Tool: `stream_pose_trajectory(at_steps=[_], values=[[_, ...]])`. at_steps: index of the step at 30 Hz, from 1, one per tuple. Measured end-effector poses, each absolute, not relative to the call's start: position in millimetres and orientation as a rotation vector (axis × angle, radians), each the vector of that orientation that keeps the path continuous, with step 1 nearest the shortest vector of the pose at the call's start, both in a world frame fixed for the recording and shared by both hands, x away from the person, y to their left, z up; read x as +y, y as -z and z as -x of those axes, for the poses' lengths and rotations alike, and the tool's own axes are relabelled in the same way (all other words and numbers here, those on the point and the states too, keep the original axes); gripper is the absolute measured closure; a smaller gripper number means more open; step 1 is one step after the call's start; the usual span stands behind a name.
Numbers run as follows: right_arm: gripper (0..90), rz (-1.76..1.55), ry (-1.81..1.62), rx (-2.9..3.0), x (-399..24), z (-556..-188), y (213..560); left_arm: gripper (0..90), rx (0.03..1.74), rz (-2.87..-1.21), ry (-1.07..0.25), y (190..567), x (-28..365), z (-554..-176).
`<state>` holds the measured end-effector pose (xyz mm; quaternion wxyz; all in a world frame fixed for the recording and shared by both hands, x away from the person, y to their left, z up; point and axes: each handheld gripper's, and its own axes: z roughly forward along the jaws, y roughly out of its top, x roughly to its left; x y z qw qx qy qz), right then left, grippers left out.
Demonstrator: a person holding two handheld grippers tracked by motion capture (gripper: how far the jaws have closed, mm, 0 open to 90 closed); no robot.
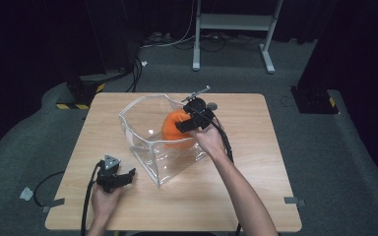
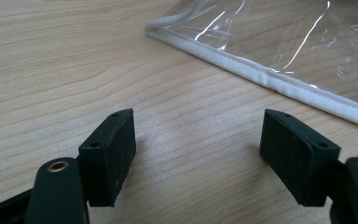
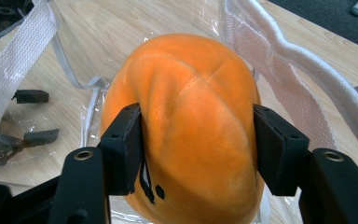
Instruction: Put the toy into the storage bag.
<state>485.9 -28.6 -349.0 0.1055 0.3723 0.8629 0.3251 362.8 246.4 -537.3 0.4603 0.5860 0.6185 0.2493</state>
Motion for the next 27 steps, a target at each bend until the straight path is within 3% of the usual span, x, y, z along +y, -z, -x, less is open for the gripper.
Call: stream_pose_trajectory(at_steps=[12,27], values=[[36.2,-1.089,-0.954,2.555,-28,-486,350,26.8,1.523,-1.441,-0.614,537,246,-363],[39.5,-1.069,-1.072,2.490,-39,-479,342,26.8,1.525,-1.435,-0.612,537,246,-363]])
